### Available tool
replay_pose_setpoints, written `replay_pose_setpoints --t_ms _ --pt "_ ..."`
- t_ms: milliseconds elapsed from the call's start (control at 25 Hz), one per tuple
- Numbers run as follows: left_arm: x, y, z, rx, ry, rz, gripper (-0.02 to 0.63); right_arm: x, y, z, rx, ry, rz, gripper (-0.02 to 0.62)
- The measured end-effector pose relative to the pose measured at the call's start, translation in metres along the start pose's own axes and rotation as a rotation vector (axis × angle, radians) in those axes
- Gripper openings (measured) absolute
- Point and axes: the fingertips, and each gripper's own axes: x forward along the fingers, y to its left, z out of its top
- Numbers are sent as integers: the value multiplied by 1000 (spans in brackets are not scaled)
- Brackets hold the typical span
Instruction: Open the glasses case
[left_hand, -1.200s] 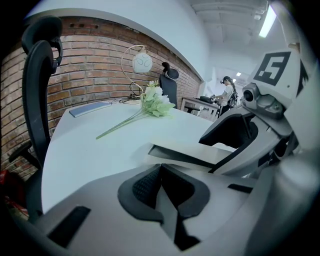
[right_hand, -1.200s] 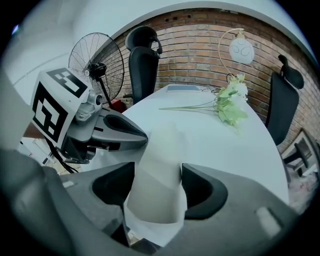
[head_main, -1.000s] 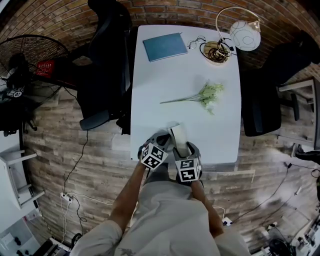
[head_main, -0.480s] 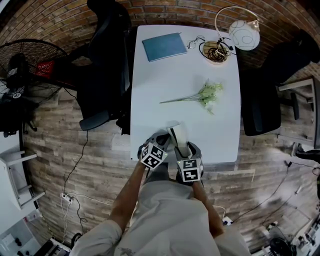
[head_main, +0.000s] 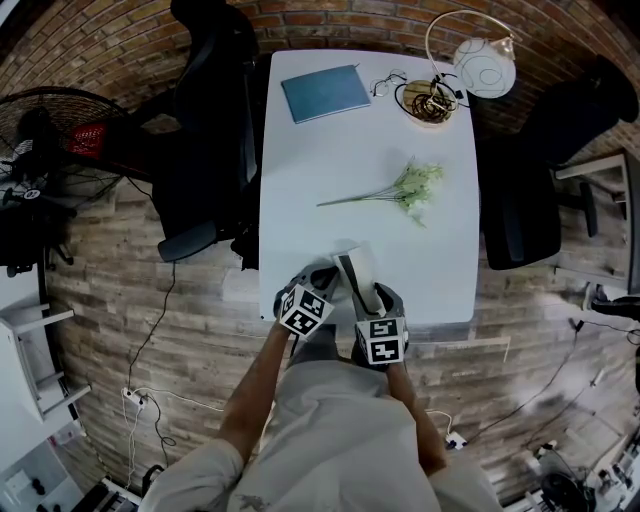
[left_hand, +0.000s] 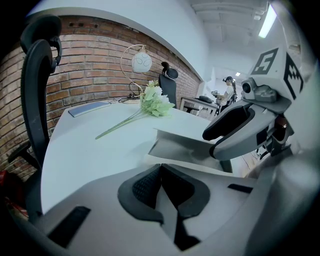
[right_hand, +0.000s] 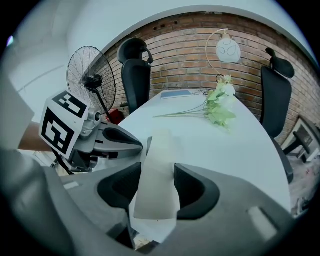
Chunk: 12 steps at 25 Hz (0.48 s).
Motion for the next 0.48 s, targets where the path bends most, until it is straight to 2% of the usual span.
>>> replay_pose_setpoints --t_ms 480 --pt "0 0 0 0 2 -2 8 -6 -10 3 -1 -16 -17 144"
